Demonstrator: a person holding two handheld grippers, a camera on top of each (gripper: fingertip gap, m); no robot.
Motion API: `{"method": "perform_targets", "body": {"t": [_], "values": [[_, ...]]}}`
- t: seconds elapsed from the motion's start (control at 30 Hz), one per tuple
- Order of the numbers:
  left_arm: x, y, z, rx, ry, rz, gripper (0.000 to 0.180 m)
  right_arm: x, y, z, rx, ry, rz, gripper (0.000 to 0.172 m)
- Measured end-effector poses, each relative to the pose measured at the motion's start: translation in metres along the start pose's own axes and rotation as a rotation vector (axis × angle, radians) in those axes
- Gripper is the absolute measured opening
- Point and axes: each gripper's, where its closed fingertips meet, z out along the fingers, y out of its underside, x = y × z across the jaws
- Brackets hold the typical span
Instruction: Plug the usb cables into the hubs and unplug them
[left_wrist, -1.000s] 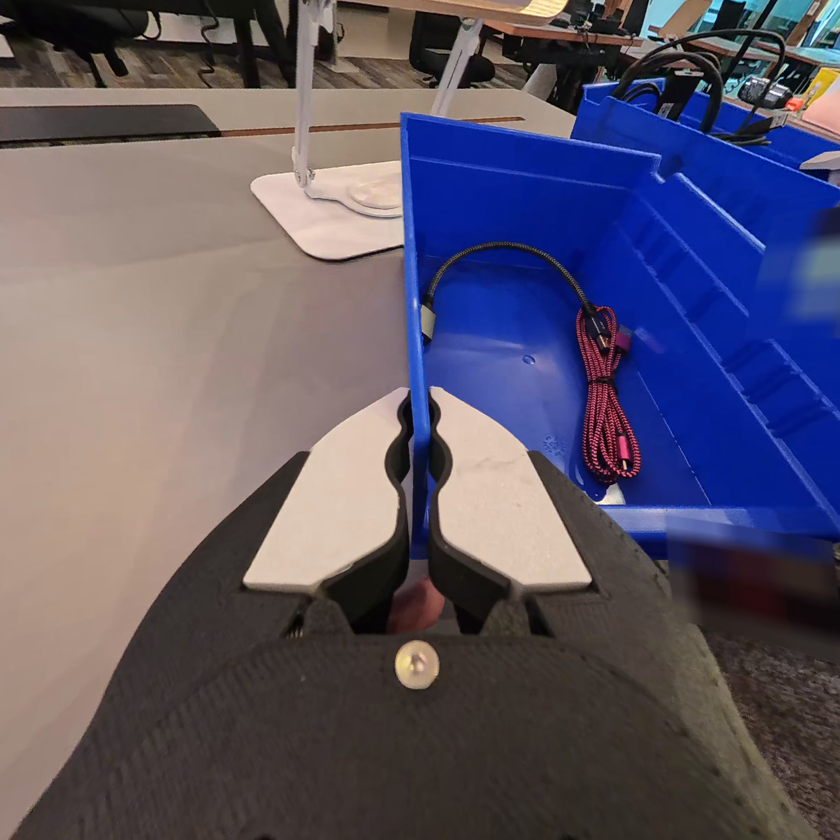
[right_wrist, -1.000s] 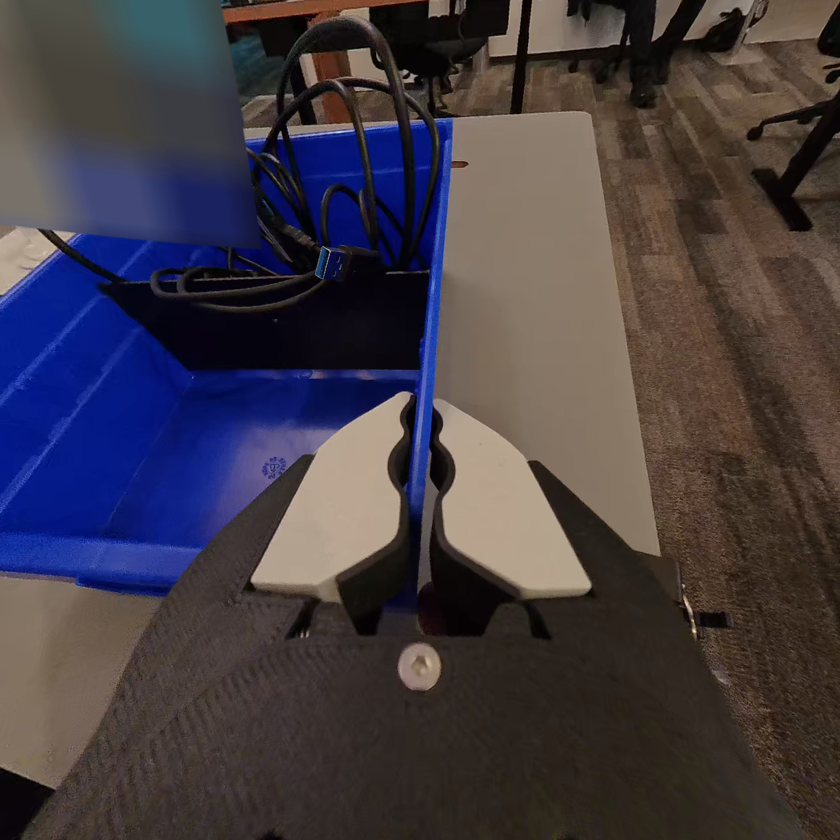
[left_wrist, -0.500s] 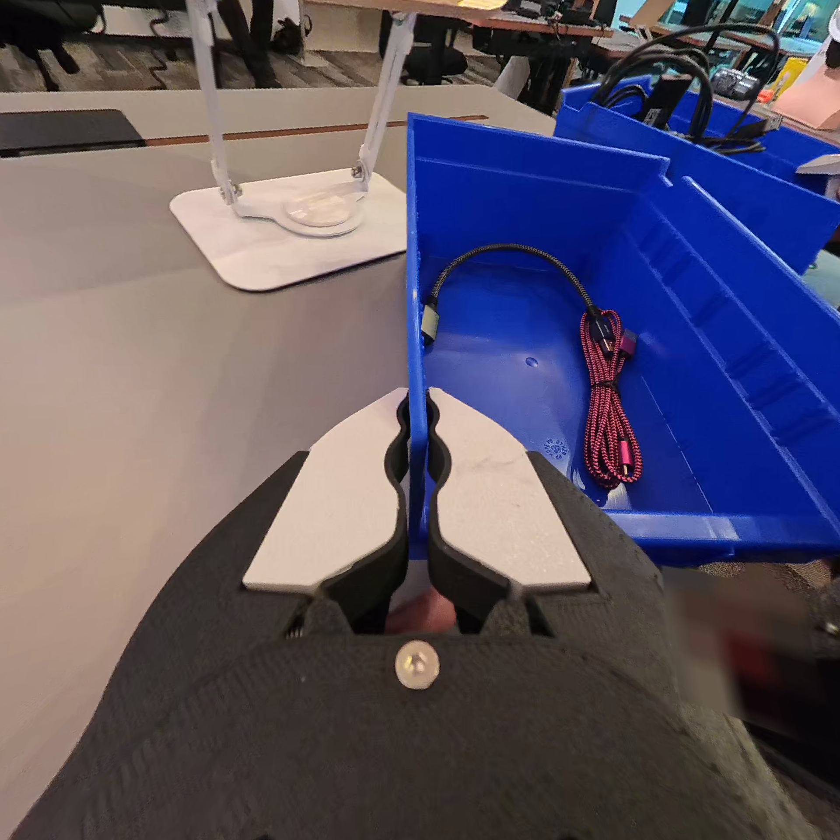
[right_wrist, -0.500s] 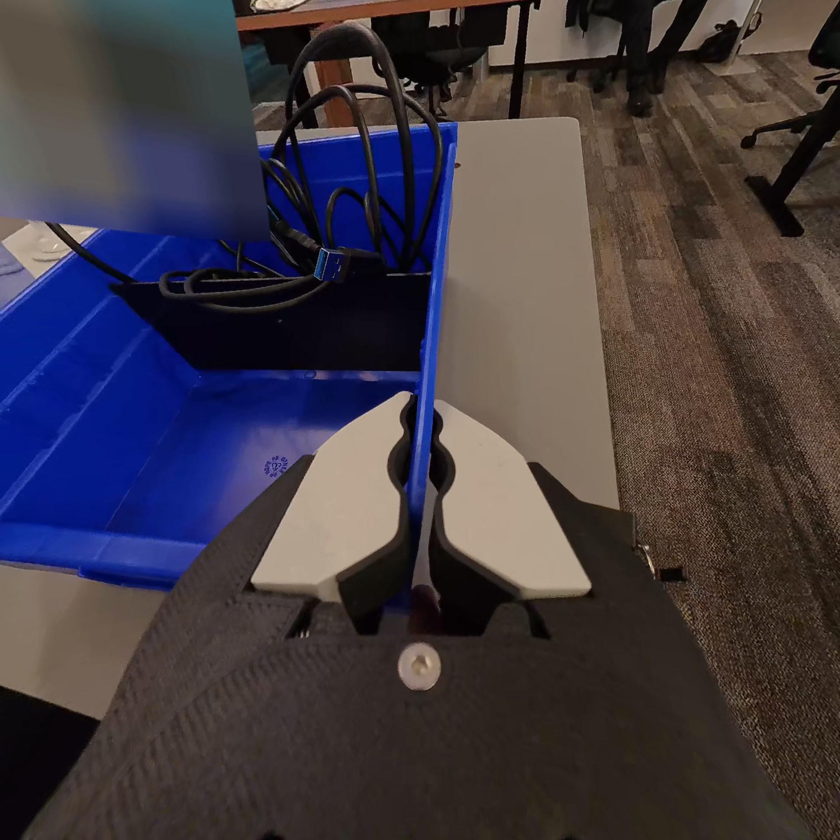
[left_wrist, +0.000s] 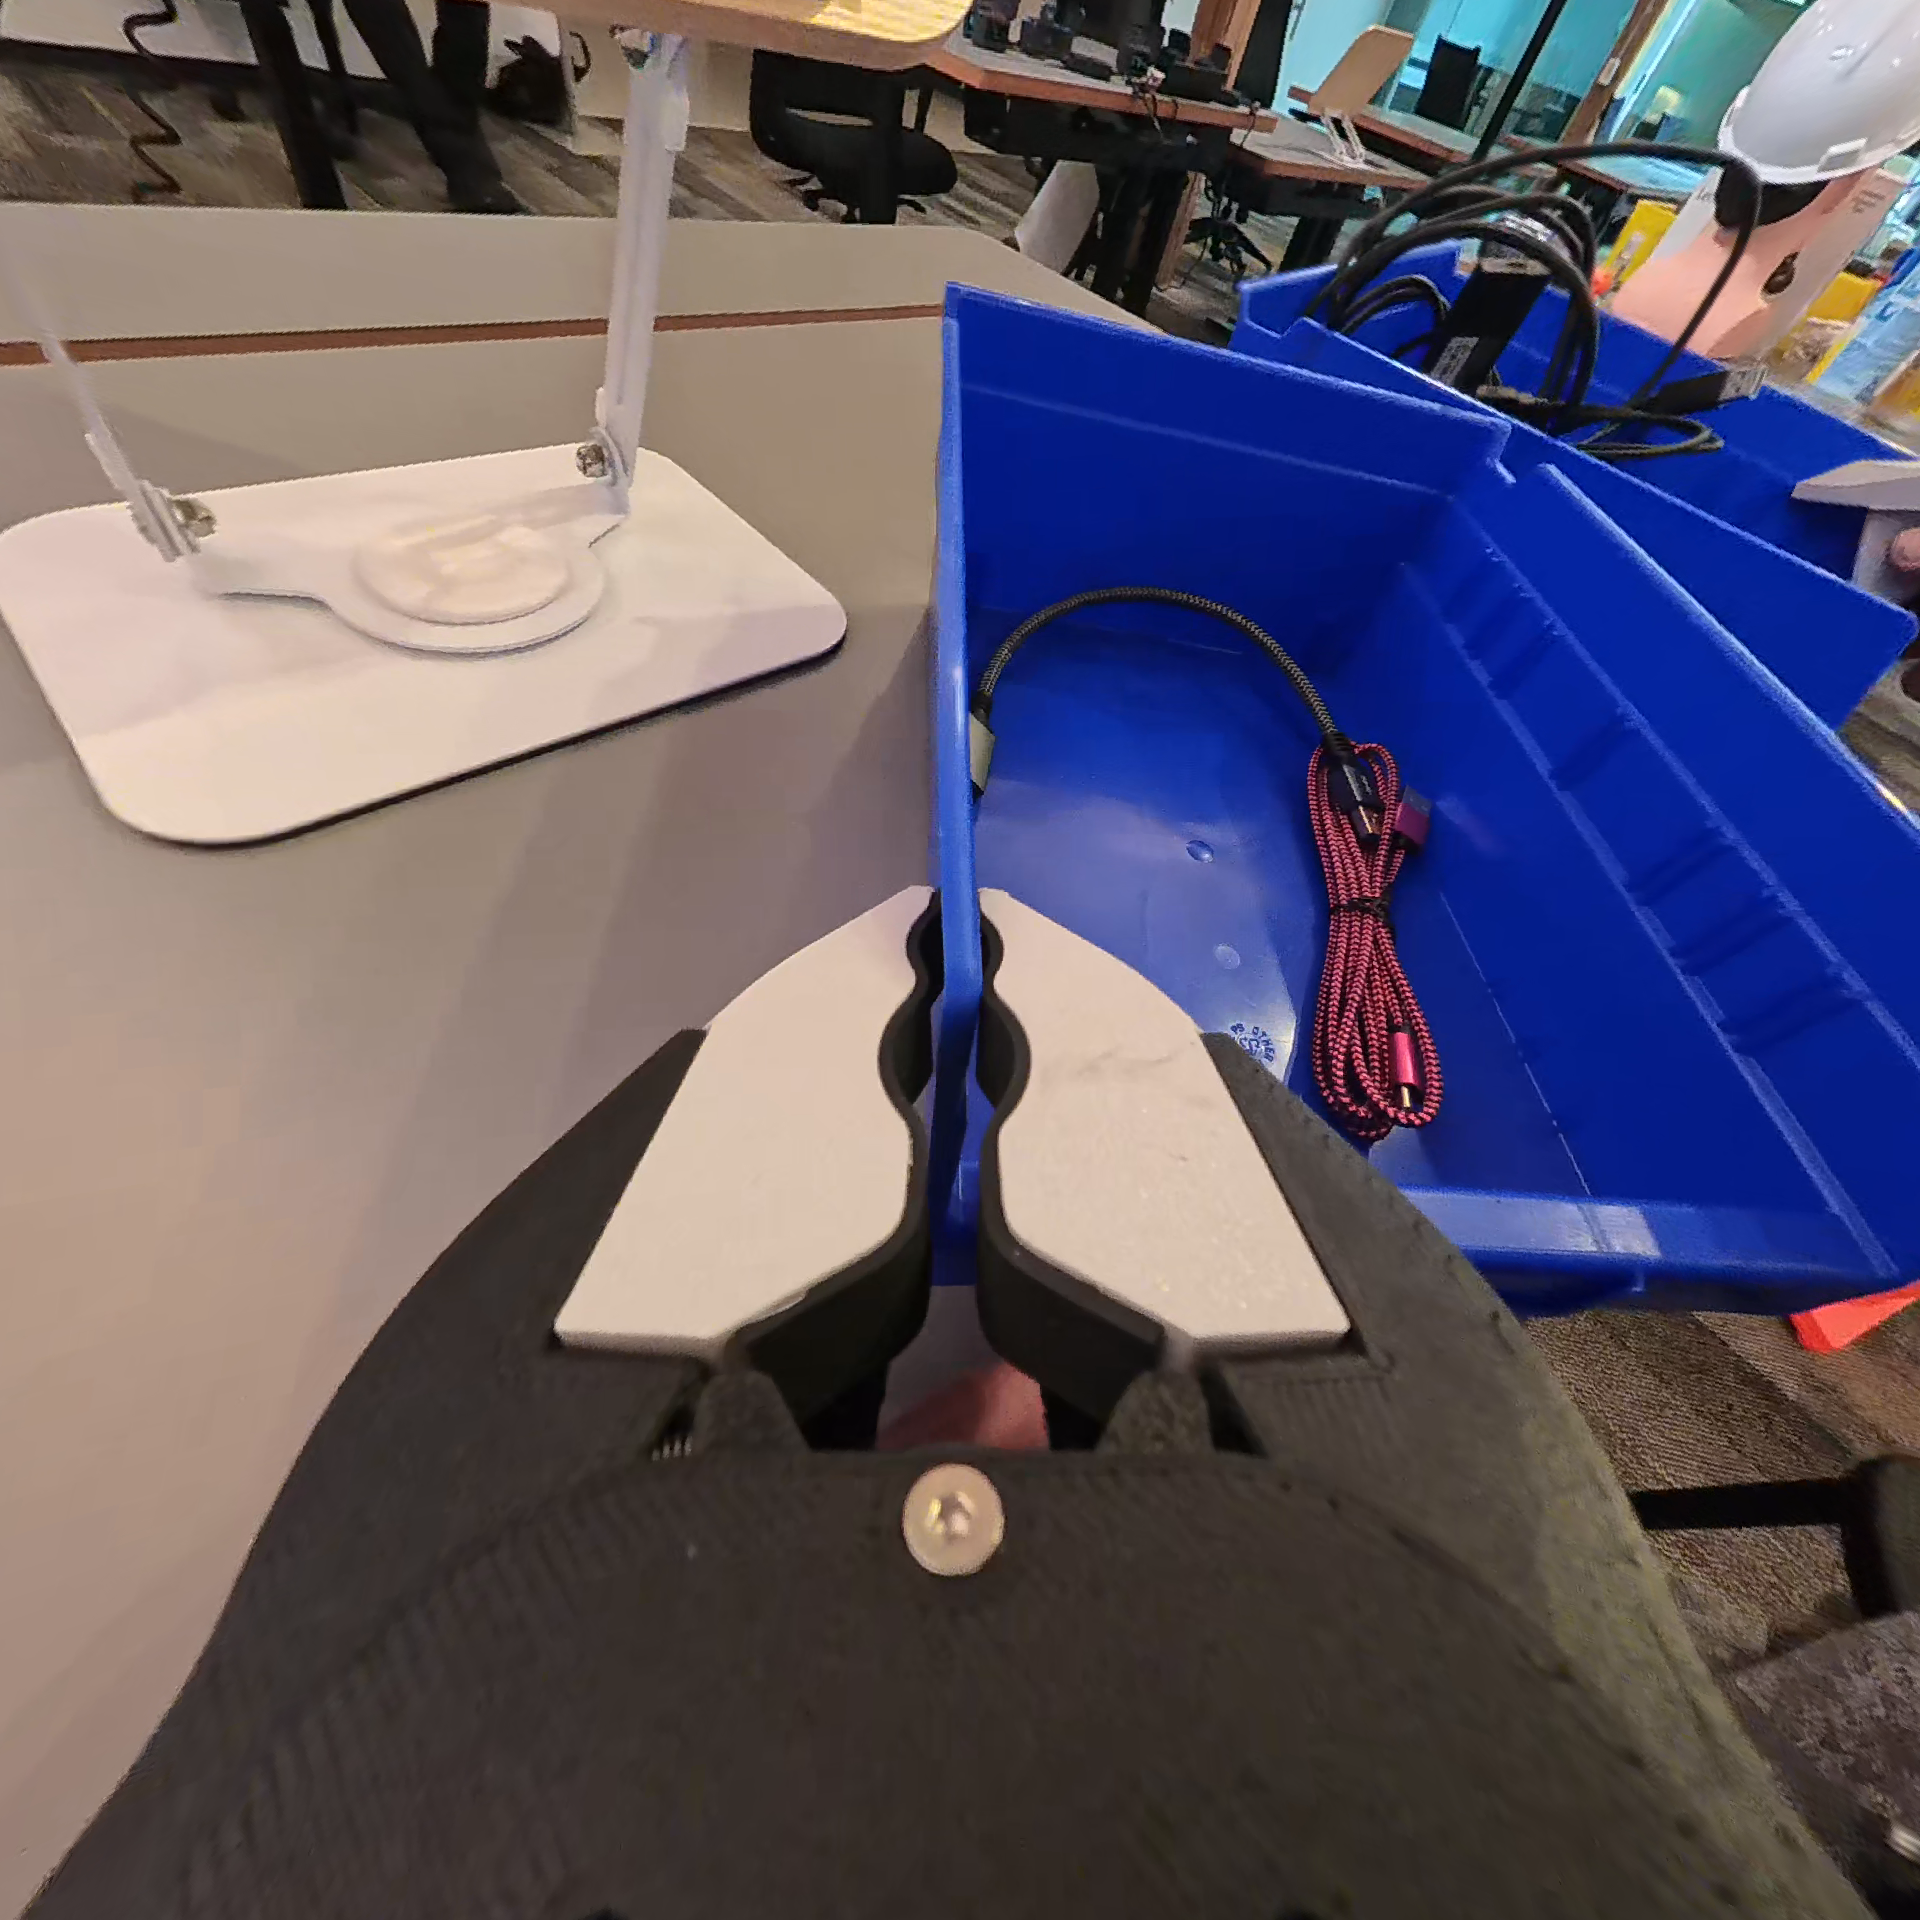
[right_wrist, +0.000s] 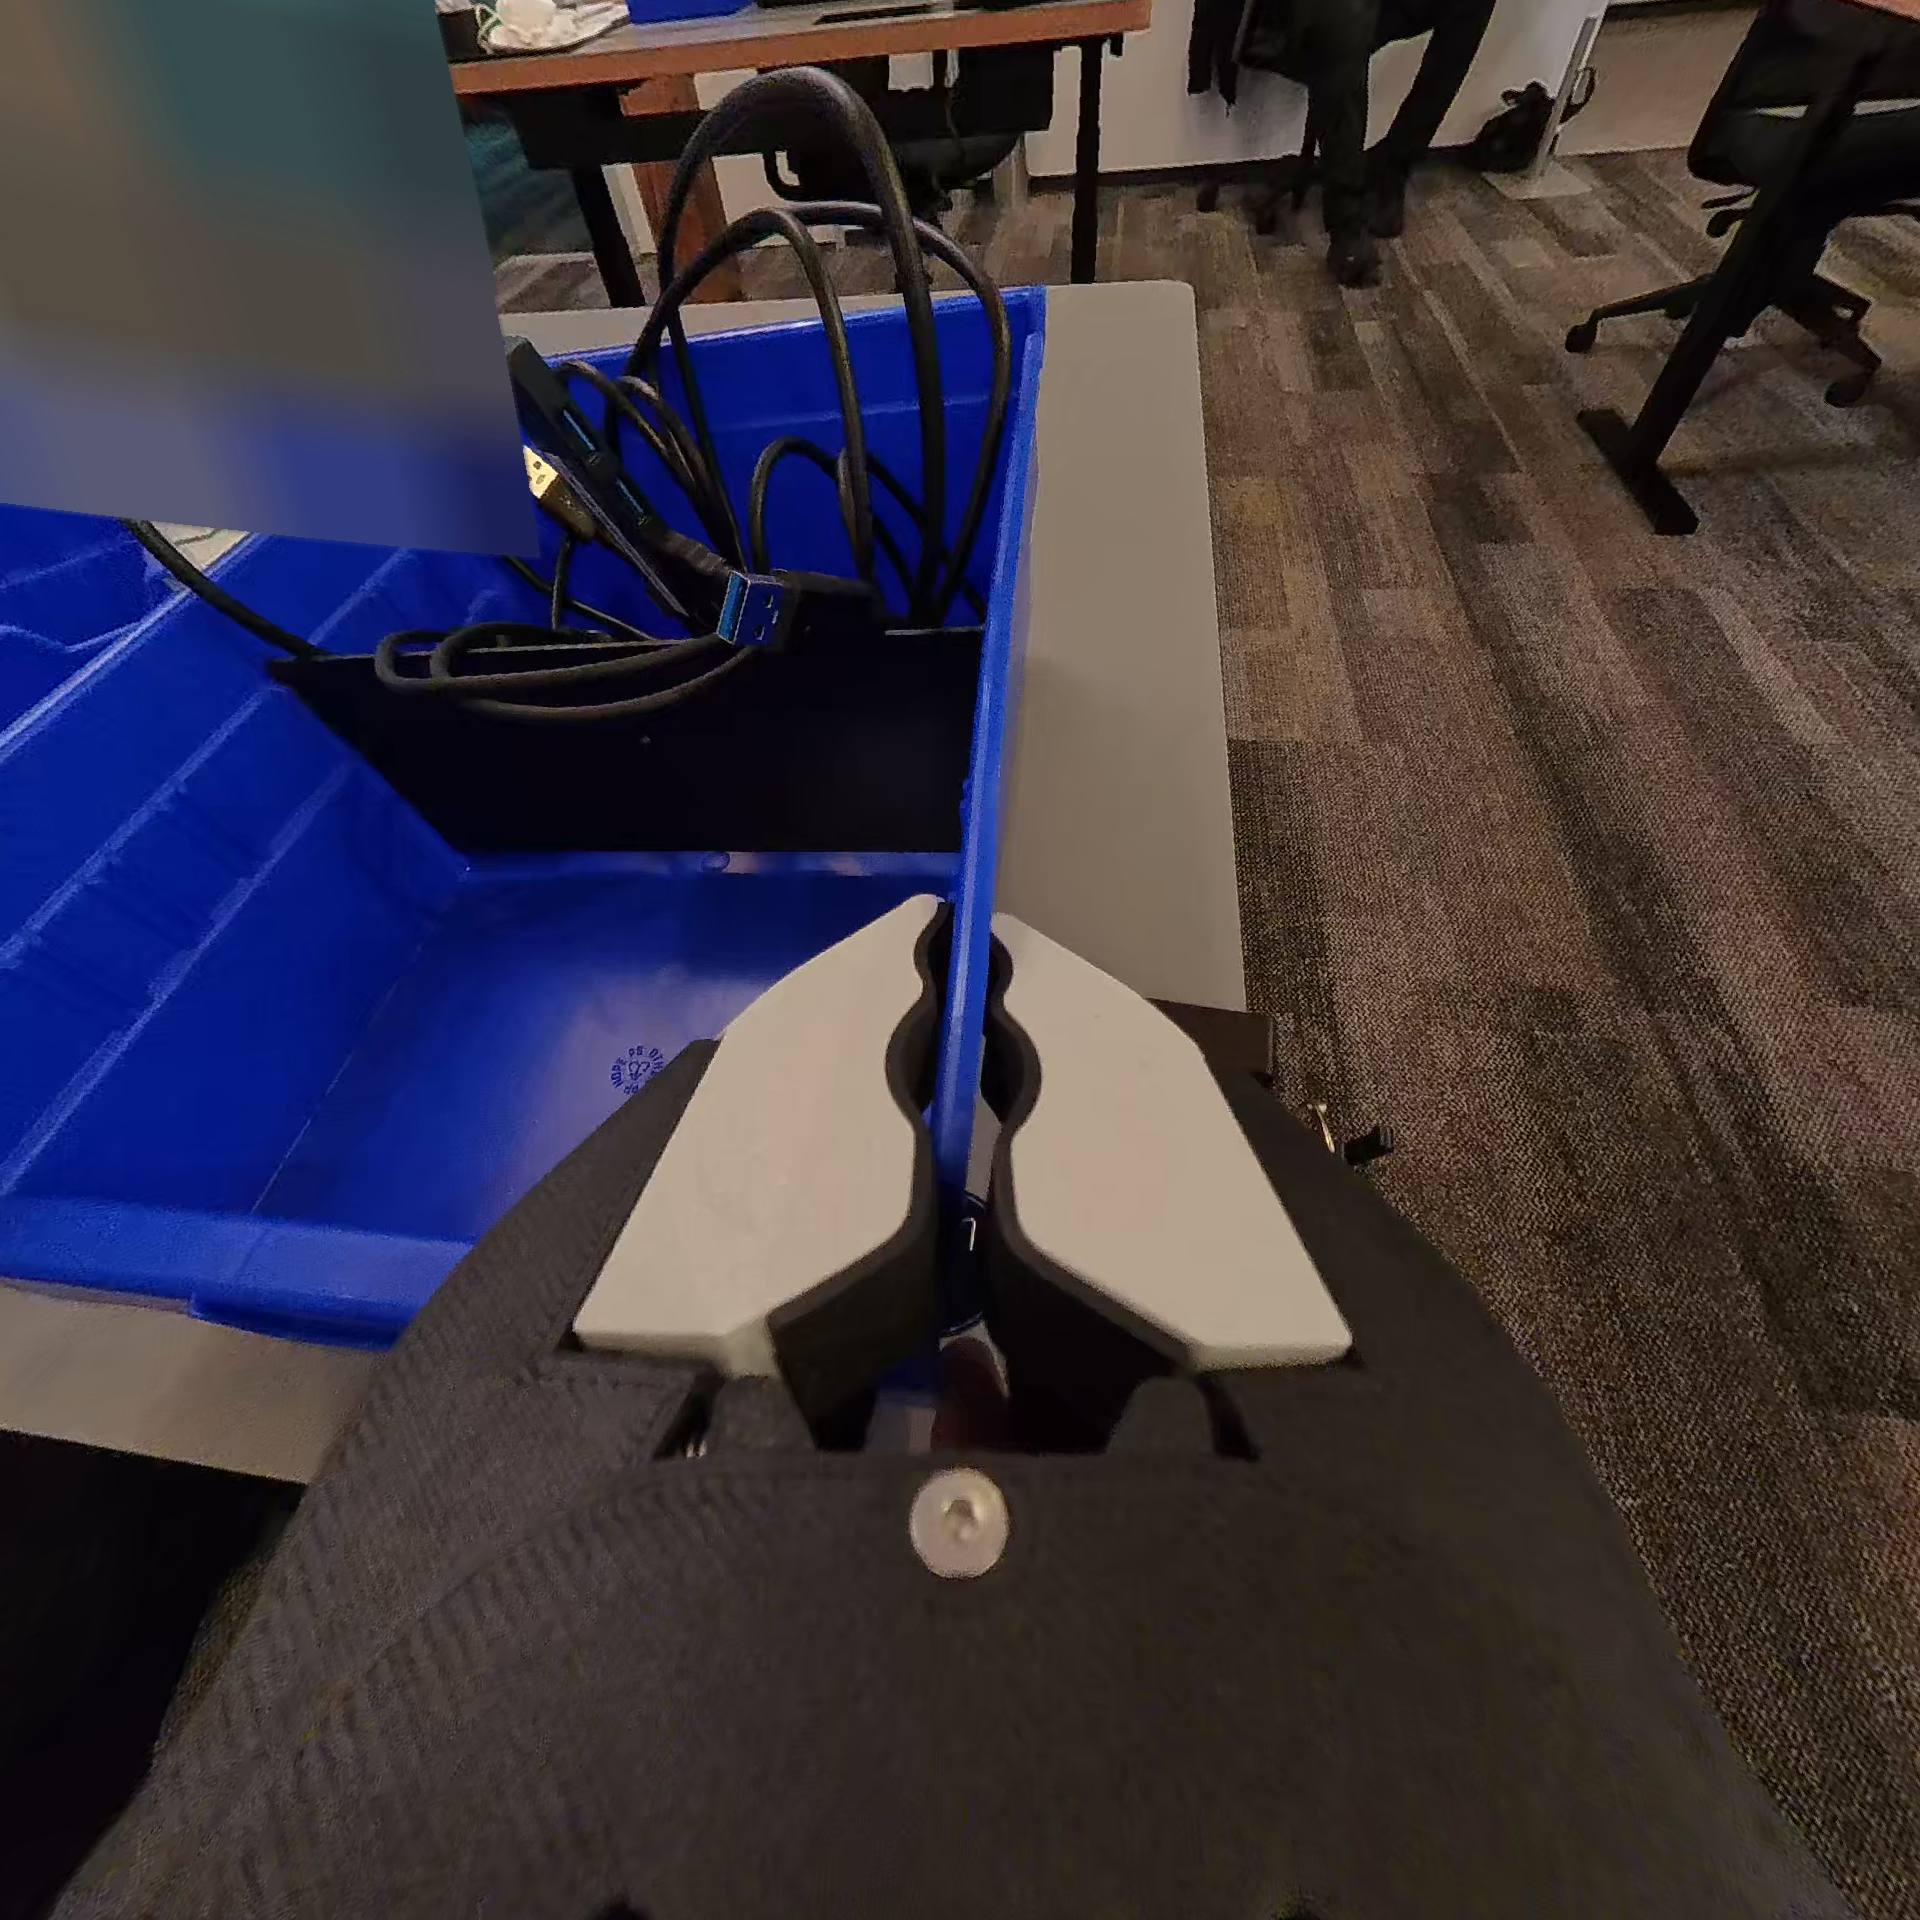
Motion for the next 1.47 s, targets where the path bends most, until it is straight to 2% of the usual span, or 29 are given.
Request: {"method": "perform_targets", "body": {"t": [0.63, 1.47], "values": [[-0.002, -0.01, 0.025, 0.026, 0.014, -0.05, 0.002, 0.007, 0.004, -0.004, 0.026, 0.015, 0.024, 0.003], [0.002, -0.05, 0.124, 0.12, 0.019, -0.173, 0.004, 0.035, 0.027, -0.07, 0.024, 0.122, 0.056, 0.003]]}}
